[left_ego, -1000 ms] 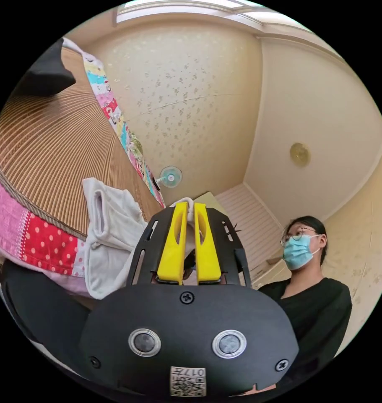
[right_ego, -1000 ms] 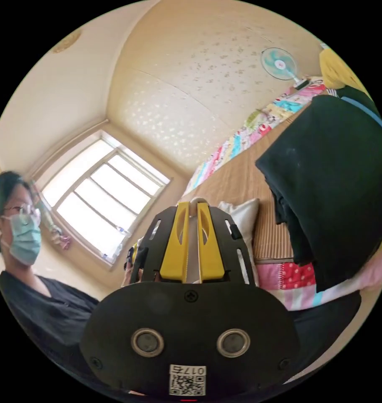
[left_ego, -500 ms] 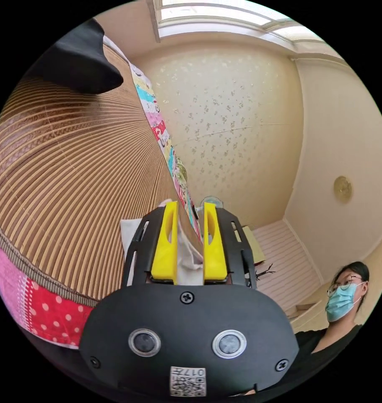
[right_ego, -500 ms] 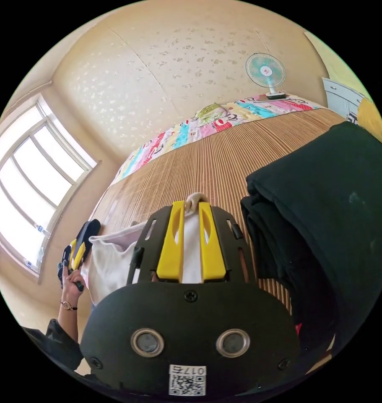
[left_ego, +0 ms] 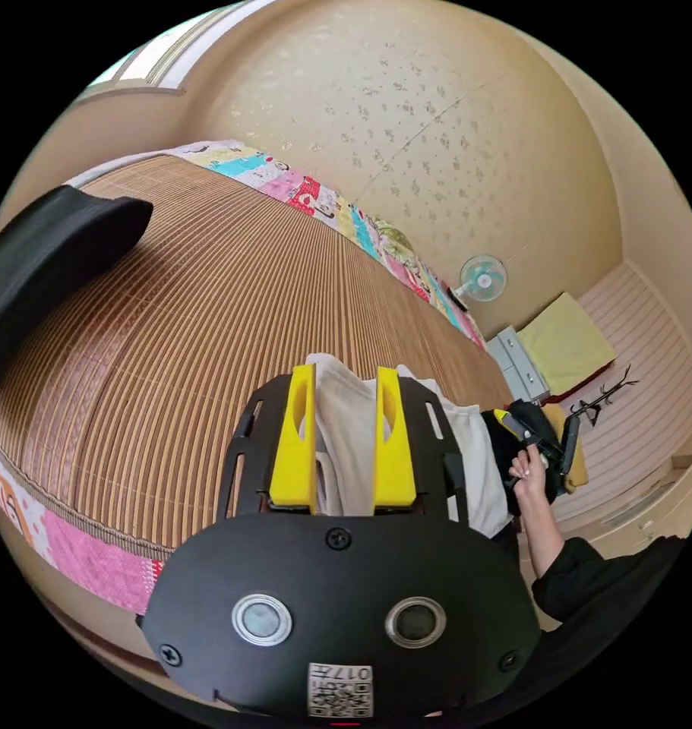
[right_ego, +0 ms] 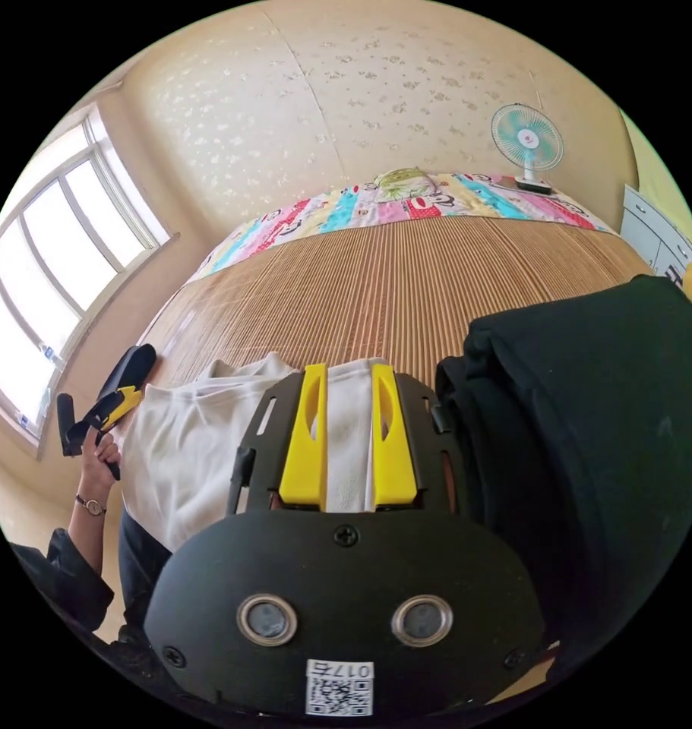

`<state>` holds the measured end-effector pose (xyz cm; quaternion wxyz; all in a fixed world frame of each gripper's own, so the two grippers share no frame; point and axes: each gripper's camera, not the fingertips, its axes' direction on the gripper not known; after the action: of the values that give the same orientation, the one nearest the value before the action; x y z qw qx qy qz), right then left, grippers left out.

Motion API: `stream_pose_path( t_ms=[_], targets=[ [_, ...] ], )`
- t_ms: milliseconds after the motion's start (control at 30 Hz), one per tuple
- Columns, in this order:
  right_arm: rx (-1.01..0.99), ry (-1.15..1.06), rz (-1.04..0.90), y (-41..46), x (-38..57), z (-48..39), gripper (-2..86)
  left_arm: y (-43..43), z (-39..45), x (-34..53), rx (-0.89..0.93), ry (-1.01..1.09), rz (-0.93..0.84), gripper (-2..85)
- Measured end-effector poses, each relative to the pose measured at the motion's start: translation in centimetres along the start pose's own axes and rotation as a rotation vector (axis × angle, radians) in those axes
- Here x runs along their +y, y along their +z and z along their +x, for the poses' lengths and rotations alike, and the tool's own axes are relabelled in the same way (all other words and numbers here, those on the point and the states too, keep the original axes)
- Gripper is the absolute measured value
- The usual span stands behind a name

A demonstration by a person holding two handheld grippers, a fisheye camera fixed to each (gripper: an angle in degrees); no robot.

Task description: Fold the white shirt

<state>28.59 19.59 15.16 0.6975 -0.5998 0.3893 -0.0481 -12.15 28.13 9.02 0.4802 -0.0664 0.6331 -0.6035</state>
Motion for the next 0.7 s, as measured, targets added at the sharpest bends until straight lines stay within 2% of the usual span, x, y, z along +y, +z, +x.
stream_pose_path(
  t_ms=[133, 200, 300, 367, 467, 500, 533, 600, 700],
  targets=[
    [0.124, 0.043, -0.108, 5.4, 1.1, -0.1, 9.2, 4.3, 0.6, -0.5, -0.113, -0.024, -0.110, 7.5],
    [0.105, 0.012, -0.091, 5.9, 1.7, -0.7, 8.1, 4.0, 1.1, 0.4, -0.126, -0.013, -0.060, 5.0],
    [0.130, -0.031, -0.056, 6.0, 2.4, -1.8, 5.0, 1.0, 2.8, 2.2, -0.074, 0.064, 0.124, 3.9],
    [0.169, -0.057, 0.025, 4.7, 3.0, -3.0, 4.0, -1.4, 3.6, 2.9, 0.027, 0.103, 0.233, 3.6],
    [0.241, -0.097, 0.219, 2.4, 4.7, -4.8, 3.6, -2.2, 1.7, 2.1, 0.186, 0.048, 0.291, 3.3],
    [0.277, -0.098, 0.226, 2.7, 4.9, -5.1, 3.5, -2.0, 0.8, 1.8, 0.203, 0.012, 0.292, 3.2],
    [0.346, -0.103, 0.190, 4.1, 4.7, -5.2, 3.5, -1.0, -1.1, 1.2, 0.210, -0.072, 0.272, 3.0],
    [0.360, -0.104, 0.095, 7.1, 4.3, -4.5, 3.4, 1.5, -3.4, 0.2, 0.208, -0.138, 0.198, 2.8],
    [0.371, -0.077, -0.100, 12.0, 3.8, -3.2, 3.5, 5.4, -5.0, -0.9, 0.093, -0.202, 0.060, 2.4]
  ],
)
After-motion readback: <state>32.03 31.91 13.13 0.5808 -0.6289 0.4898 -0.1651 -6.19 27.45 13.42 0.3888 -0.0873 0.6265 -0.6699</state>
